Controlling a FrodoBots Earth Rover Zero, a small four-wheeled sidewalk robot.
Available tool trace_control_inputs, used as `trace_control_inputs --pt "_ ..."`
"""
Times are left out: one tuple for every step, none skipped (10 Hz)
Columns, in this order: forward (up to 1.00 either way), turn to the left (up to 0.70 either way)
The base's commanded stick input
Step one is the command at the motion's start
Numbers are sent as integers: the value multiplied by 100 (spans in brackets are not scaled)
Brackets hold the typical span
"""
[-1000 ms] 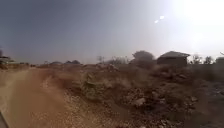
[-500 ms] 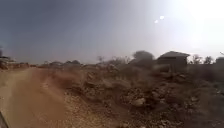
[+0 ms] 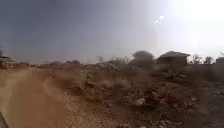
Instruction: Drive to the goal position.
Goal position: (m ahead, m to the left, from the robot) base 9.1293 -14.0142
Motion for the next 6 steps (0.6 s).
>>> trace_control_inputs --pt "0 -45" --pt "0 -45" --pt "0 -45" --pt "0 -45" --pt "0 -45" --pt "0 -45"
